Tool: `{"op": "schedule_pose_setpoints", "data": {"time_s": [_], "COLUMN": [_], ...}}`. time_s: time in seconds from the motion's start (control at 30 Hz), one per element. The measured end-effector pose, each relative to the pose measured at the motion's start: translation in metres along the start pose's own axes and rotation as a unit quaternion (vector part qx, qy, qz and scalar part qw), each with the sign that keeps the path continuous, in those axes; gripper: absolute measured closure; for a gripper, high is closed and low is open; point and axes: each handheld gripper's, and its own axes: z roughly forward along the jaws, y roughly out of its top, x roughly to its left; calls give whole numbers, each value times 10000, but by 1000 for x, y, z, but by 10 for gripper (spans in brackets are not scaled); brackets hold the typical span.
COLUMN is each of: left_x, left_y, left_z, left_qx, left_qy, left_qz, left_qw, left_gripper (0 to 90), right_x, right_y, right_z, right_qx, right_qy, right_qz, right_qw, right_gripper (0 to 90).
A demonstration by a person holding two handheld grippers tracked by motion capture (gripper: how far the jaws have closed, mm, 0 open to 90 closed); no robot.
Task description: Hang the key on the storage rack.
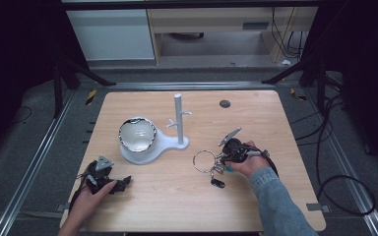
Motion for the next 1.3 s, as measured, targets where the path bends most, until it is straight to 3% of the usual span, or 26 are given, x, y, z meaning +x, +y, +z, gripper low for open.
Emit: {"op": "schedule_pose_setpoints", "data": {"time_s": [0.03,0.2,0.43,0.83,1.3], "left_x": [0,0,0,0,0], "left_y": [0,0,0,0,0], "left_z": [0,0,0,0,0], "left_qx": [3,3,4,4,3], "left_qy": [-3,-5,-6,-10,-10], "left_qz": [6,10,12,17,17], "left_qw": [10000,10000,10000,10000,10000], "left_gripper": [0,0,0,0,0], "right_x": [1,7,12,13,10], "right_y": [1,1,5,8,18], "right_z": [5,10,9,3,15], "right_qx": [132,300,397,442,806], "right_qy": [12,117,116,58,104], "right_qz": [-56,-190,-305,-291,-377], "right_qw": [9999,9993,9987,9986,9960], "right_gripper": [807,804,800,845,832]}}
